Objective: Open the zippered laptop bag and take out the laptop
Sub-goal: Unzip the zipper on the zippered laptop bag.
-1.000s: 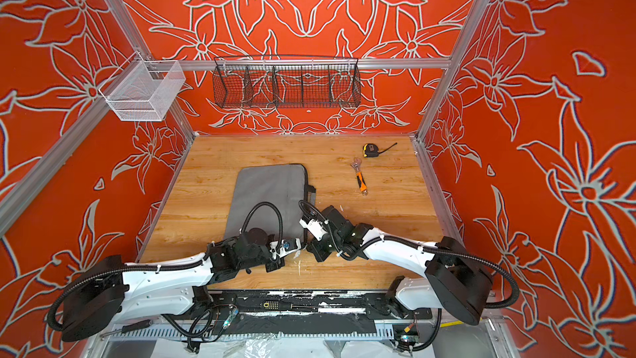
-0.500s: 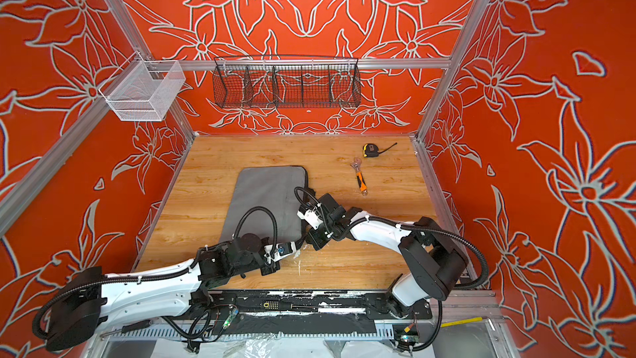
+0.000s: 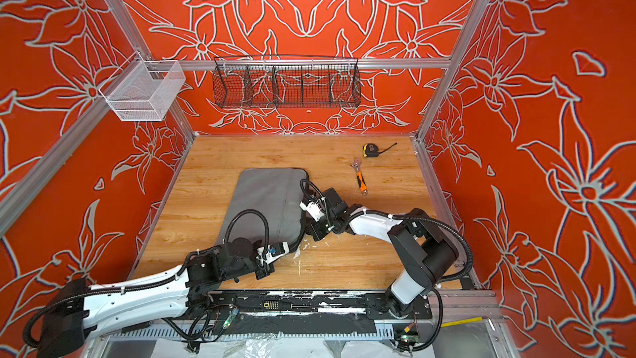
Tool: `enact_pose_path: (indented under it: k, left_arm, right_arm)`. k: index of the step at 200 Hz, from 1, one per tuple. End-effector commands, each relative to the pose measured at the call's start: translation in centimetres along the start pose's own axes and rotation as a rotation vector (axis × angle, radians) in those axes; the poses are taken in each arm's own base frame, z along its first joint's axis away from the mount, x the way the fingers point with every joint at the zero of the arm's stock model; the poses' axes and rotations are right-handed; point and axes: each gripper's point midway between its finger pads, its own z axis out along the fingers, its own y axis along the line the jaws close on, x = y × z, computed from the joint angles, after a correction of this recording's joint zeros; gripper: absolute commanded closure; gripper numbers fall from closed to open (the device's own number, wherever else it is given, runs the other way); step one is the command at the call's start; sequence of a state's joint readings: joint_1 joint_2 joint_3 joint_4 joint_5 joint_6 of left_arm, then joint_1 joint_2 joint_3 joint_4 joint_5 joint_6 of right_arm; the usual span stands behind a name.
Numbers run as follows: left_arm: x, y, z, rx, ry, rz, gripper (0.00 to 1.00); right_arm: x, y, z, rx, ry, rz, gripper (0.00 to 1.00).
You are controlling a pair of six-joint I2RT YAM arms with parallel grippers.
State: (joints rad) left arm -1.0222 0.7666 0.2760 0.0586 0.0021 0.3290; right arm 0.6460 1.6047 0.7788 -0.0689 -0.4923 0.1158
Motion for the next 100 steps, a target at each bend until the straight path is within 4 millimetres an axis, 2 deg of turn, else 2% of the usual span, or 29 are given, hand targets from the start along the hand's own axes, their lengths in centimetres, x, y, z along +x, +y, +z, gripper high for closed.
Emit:
enact_pose_path:
  k: [1, 56, 75, 93, 100]
  left_arm:
    - [0.5, -1.5, -1.1, 0.066, 0.001, -0.043, 1.00]
    - [0.3, -1.6, -1.8, 0.066, -0.023, -0.064, 1.00]
    - [0.4, -1.6, -1.7, 0.064, -0.016, -0.065, 1.00]
    - [0.7, -1.2, -1.2, 0.039, 0.003, -0.067, 1.00]
    - [0.9, -0.7, -0.8, 0.011, 0.015, -0.074, 0.91]
  right_arm:
    - [-2.3, -6.3, -0.8, 0.227, -0.076, 0.081, 1.00]
    - [-7.8, -8.4, -1.1, 0.266, -0.207, 0.143, 1.00]
    - [-9.2, -8.5, -1.5, 0.250, -0.241, 0.152, 1.00]
    - [-9.8, -7.6, -1.5, 0.201, -0.247, 0.134, 1.00]
    - [-9.7, -7.2, -1.4, 0.177, -0.248, 0.130, 1.00]
